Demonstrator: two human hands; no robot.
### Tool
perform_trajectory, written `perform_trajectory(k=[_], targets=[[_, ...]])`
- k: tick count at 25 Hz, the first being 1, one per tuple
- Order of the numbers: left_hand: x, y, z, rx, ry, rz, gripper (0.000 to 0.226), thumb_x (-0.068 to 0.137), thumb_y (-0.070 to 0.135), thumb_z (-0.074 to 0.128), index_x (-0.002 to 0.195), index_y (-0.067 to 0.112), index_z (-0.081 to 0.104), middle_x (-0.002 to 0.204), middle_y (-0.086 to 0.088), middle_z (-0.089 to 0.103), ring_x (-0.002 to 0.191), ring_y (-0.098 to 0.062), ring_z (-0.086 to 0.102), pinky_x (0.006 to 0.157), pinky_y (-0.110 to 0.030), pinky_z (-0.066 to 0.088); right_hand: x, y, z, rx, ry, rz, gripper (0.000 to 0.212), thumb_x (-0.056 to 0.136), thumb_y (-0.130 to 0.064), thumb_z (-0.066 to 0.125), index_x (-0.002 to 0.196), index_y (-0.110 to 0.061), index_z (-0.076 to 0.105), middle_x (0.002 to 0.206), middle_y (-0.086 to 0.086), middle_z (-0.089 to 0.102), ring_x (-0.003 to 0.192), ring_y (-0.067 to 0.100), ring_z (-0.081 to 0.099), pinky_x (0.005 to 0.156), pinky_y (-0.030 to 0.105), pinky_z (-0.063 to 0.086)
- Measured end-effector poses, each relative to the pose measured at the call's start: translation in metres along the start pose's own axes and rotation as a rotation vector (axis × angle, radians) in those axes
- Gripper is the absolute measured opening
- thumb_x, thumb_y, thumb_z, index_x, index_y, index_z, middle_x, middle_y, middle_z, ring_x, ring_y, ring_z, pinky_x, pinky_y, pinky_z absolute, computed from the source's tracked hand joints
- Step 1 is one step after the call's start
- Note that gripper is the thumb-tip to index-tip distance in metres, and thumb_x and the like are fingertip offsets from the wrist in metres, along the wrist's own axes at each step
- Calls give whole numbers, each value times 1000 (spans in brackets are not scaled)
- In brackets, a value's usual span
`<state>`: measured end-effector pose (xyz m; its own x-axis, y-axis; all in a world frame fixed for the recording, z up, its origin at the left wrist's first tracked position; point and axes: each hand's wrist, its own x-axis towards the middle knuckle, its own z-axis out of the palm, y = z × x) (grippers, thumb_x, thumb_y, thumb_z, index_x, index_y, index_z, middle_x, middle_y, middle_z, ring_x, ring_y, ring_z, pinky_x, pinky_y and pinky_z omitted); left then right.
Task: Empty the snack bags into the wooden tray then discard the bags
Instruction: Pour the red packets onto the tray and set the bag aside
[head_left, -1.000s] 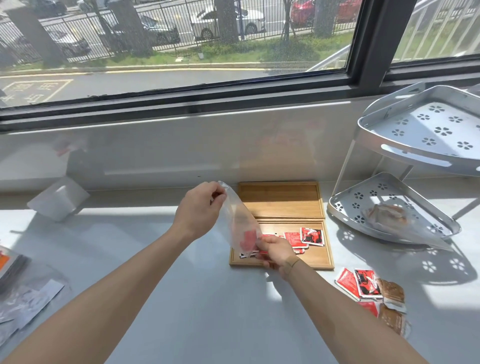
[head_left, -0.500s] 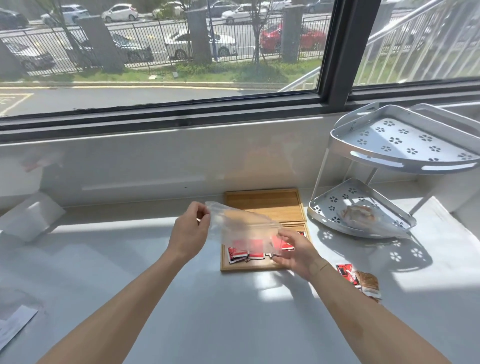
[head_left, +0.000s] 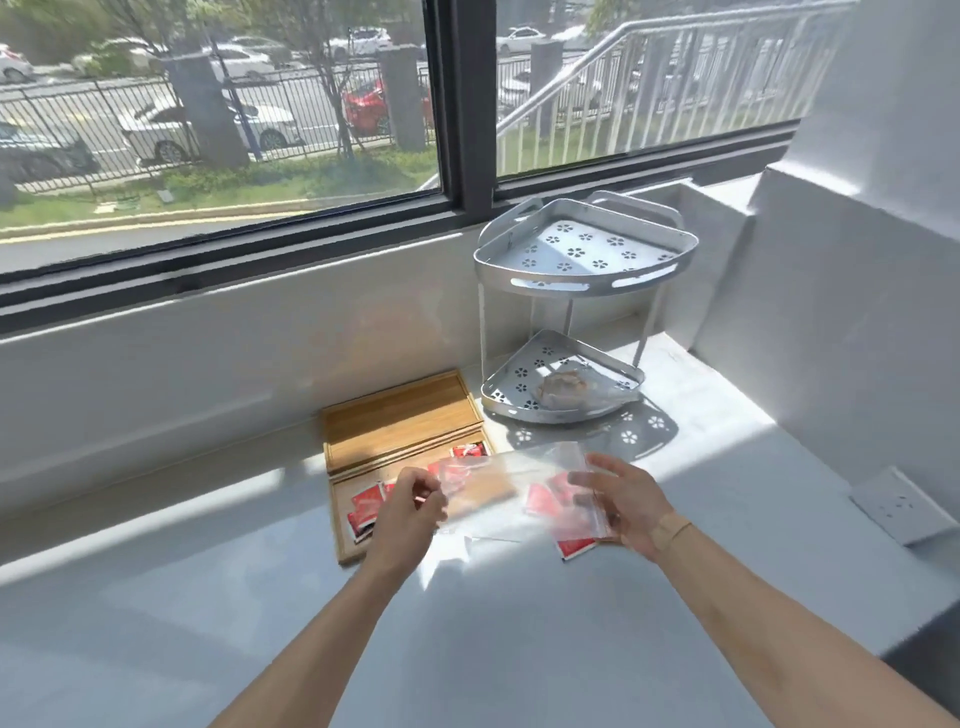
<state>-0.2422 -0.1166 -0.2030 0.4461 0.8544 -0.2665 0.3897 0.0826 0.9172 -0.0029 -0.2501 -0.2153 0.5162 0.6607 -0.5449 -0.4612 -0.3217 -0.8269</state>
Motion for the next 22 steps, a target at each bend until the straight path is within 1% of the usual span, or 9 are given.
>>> perform_trajectory(k=[2, 4, 7, 9, 12, 15, 18, 20, 22], targets=[[0, 12, 36, -82, -70, -71, 13, 90, 1, 56, 88, 12, 53, 85, -9, 61, 67, -21, 60, 66, -36, 45, -10, -3, -40, -51, 26, -7, 34, 81, -5, 71, 115, -8, 66, 91, 6, 73, 69, 23, 67, 67, 32, 50], [3, 20, 72, -134, -152, -146, 3, 93, 10, 58, 92, 12, 55, 86, -10, 65, 64, -21, 60, 66, -36, 45, -21, -4, -80, -59, 59, -6, 27, 84, -5, 68, 110, -7, 67, 92, 5, 75, 70, 23, 69, 64, 29, 52], [8, 31, 135, -114, -248, -208, 14, 95, 24, 60, 98, 11, 63, 86, -8, 67, 65, -21, 60, 66, -35, 47, -35, -1, -145, -39, 135, 7, 25, 84, -5, 68, 108, -7, 65, 98, 11, 76, 72, 25, 72, 62, 28, 51], [9, 39, 178, -107, -307, -224, 14, 94, 22, 62, 98, 9, 67, 81, -7, 65, 63, -20, 58, 62, -32, 49, -44, 4, -187, -32, 188, 16, 23, 84, -6, 68, 107, -7, 64, 102, 14, 76, 74, 27, 73, 64, 30, 53], [10, 51, 243, -65, -370, -255, 10, 90, 17, 67, 93, 8, 70, 74, -5, 62, 60, -19, 55, 59, -32, 52, -56, 20, -244, -33, 262, 41, 13, 91, -15, 62, 101, -9, 65, 97, 12, 77, 76, 25, 74, 67, 31, 54], [13, 61, 298, 56, -432, -192, 5, 91, 15, 65, 89, 10, 67, 75, -3, 62, 60, -16, 55, 56, -27, 44, -69, 34, -289, -45, 351, 64, 10, 92, -19, 63, 88, -9, 66, 86, 9, 75, 68, 20, 69, 61, 29, 54], [14, 68, 346, 208, -476, -75, 8, 92, 16, 62, 86, 11, 63, 75, -3, 63, 61, -17, 57, 59, -28, 43, -79, 50, -321, -34, 427, 95, 14, 91, -17, 64, 79, -10, 62, 71, 4, 70, 58, 15, 65, 57, 27, 51], [15, 70, 372, 312, -492, -1, 9, 91, 18, 61, 86, 10, 63, 77, -3, 66, 64, -18, 59, 58, -27, 43, -83, 60, -334, -12, 469, 117, 14, 91, -17, 64, 78, -12, 61, 70, 3, 68, 57, 14, 63, 55, 26, 48], [20, 69, 396, 382, -507, 34, 8, 88, 19, 62, 85, 13, 64, 82, -3, 69, 70, -18, 61, 56, -26, 44, -84, 69, -346, 23, 541, 140, 10, 91, -17, 63, 83, -12, 62, 73, 5, 68, 58, 14, 62, 52, 24, 47]])
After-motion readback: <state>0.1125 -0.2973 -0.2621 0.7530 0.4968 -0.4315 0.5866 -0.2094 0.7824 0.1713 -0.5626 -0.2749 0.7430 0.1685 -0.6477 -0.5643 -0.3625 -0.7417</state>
